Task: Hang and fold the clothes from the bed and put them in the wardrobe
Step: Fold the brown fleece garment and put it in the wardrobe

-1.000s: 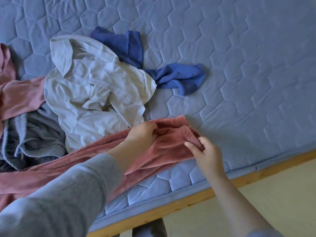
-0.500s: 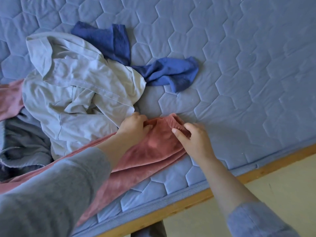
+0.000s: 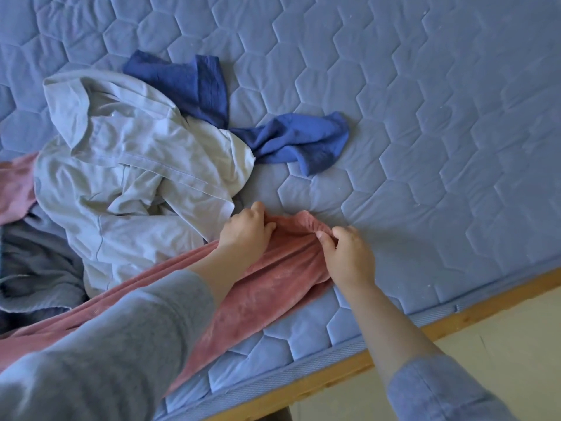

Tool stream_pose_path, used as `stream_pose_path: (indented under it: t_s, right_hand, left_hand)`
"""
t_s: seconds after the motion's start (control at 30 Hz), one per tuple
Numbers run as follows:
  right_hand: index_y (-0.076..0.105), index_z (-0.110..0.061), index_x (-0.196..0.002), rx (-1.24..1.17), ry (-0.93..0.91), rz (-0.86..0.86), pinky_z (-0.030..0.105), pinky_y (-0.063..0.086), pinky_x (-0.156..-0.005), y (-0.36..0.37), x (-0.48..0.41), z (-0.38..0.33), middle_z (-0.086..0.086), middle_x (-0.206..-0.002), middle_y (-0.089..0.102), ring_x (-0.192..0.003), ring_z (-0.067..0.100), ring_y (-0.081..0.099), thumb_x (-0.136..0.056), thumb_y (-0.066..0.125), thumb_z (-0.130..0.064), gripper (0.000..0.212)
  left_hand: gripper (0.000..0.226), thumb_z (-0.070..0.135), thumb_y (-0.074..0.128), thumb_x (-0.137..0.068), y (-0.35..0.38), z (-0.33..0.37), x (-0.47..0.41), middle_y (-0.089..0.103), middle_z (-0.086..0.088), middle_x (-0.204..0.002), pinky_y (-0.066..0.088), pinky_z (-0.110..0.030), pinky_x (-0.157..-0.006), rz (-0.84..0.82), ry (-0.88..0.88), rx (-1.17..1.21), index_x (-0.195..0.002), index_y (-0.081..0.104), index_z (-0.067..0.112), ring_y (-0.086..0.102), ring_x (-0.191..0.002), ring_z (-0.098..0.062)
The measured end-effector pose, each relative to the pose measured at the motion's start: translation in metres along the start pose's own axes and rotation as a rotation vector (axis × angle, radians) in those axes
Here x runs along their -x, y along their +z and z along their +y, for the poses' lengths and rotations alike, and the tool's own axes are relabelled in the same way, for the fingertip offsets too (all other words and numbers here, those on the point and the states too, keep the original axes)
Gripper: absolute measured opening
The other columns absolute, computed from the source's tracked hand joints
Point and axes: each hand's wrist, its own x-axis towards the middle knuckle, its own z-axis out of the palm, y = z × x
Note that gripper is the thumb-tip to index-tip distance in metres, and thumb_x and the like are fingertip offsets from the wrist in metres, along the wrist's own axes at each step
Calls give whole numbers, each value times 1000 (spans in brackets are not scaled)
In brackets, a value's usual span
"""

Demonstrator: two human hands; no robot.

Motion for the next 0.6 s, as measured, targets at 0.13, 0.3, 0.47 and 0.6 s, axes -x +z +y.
stream_pose_path:
  t_s: [0.13,0.3,0.47,0.6]
  right_hand:
    - [44,-14,-71,-16,-33,-16,37,40,-76,-2,7,8,11,-93,51,-95,32,52,-88,64,-45,40]
    - [53,-11,-68,89,-89,-167,33,43,-72,-15,15,32,8,-95,54,-93,27,54,-82,68,-52,46]
    - [48,-11,-60,-66,-12,-326,34,43,-68,-23,19,33,4,-82,50,-76,20,53,-75,77,-44,46]
    - [49,2,-64,-145,15,-451,31,33,-60,-29,22,29,6,-69,44,-64,17,45,-77,76,-29,43]
  left_hand:
    - [35,41,54,-94,0,3,-3,60,-13,-110,44,-38,-81,-79,47,-48,-103,56,7,57,-102,-34]
    - [26,30,59,-91,0,14,-9,63,-13,-109,42,-34,-75,-114,82,-24,-101,61,6,58,-100,-32]
    - [25,28,53,-93,4,17,-8,61,-13,-112,43,-37,-81,-103,76,10,-105,59,7,57,-104,-34]
    - [27,29,50,-94,5,19,-7,62,-13,-112,41,-36,-80,-105,68,8,-109,55,8,57,-104,-35]
